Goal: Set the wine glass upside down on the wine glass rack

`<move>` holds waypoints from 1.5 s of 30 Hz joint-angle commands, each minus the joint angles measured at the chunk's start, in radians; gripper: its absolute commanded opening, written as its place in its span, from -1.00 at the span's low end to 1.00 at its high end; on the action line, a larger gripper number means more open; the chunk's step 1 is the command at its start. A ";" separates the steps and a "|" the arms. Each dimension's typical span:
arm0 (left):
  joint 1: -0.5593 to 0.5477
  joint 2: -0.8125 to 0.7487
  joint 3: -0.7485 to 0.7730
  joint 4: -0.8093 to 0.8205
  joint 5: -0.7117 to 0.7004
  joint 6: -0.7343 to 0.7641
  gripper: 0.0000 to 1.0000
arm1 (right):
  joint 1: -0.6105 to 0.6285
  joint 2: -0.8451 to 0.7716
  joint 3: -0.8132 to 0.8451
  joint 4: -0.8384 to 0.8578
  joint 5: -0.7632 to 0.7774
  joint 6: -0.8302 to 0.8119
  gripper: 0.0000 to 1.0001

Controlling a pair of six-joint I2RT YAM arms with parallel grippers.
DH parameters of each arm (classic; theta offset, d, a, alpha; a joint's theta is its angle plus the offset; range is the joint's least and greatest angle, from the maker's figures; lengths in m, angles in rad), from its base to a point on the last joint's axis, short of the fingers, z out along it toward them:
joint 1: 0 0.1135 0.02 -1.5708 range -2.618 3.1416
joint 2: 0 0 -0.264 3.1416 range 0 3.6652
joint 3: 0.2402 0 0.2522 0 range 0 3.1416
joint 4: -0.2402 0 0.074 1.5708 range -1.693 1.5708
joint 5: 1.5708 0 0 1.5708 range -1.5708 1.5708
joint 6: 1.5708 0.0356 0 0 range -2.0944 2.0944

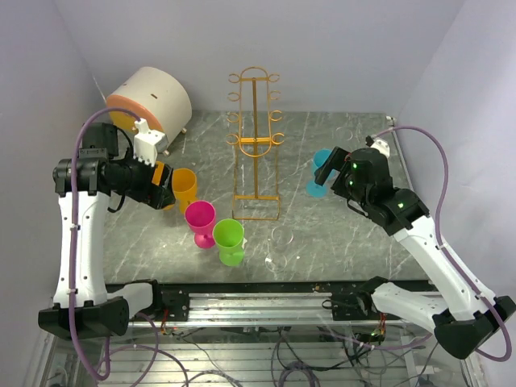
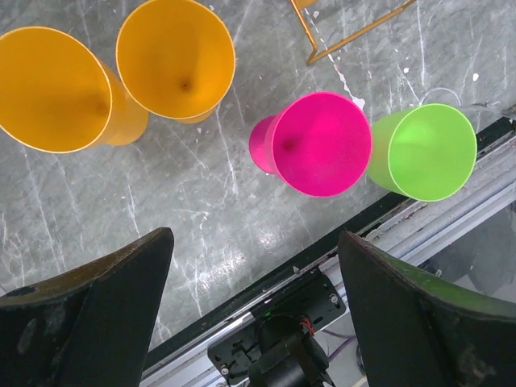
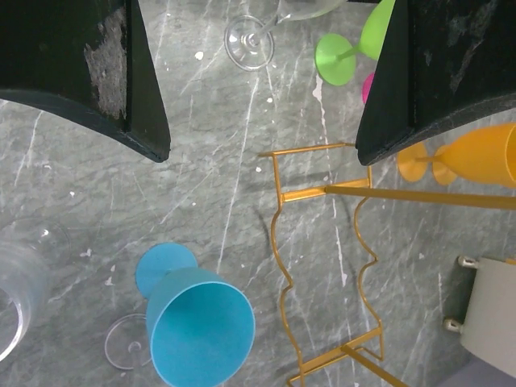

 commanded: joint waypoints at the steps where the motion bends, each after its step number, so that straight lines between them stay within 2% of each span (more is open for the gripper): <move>1: -0.009 -0.026 -0.015 0.038 -0.018 -0.013 0.88 | 0.005 -0.035 0.000 0.039 -0.033 -0.023 1.00; 9: -0.009 -0.026 -0.012 0.046 -0.008 -0.027 0.88 | 0.004 -0.081 -0.028 0.093 -0.062 -0.055 1.00; 15: -0.008 -0.028 -0.028 0.059 -0.011 -0.040 0.89 | 0.004 -0.129 -0.092 0.208 -0.197 -0.128 1.00; 17: -0.008 -0.028 -0.029 0.060 -0.018 -0.039 0.89 | 0.004 -0.147 -0.116 0.254 -0.314 -0.207 0.99; 18: -0.008 -0.027 -0.028 0.059 -0.021 -0.041 0.89 | 0.005 -0.156 -0.125 0.274 -0.395 -0.256 0.96; 21: -0.008 -0.028 -0.029 0.062 -0.030 -0.043 0.89 | 0.005 -0.182 -0.174 0.287 -0.638 -0.364 0.69; 27: -0.008 -0.027 -0.026 0.059 -0.037 -0.043 0.88 | 0.005 -0.135 -0.067 0.042 -0.881 -0.497 0.25; 32: -0.008 -0.033 -0.025 0.059 -0.037 -0.044 0.88 | 0.006 -0.100 0.025 -0.131 -0.843 -0.535 0.07; 36: -0.008 -0.037 -0.037 0.073 -0.039 -0.052 0.89 | 0.005 -0.044 0.023 -0.160 -0.799 -0.529 -0.11; 45: -0.008 -0.055 -0.067 0.104 -0.079 -0.072 0.92 | 0.058 0.047 0.067 -0.211 -0.794 -0.505 -0.10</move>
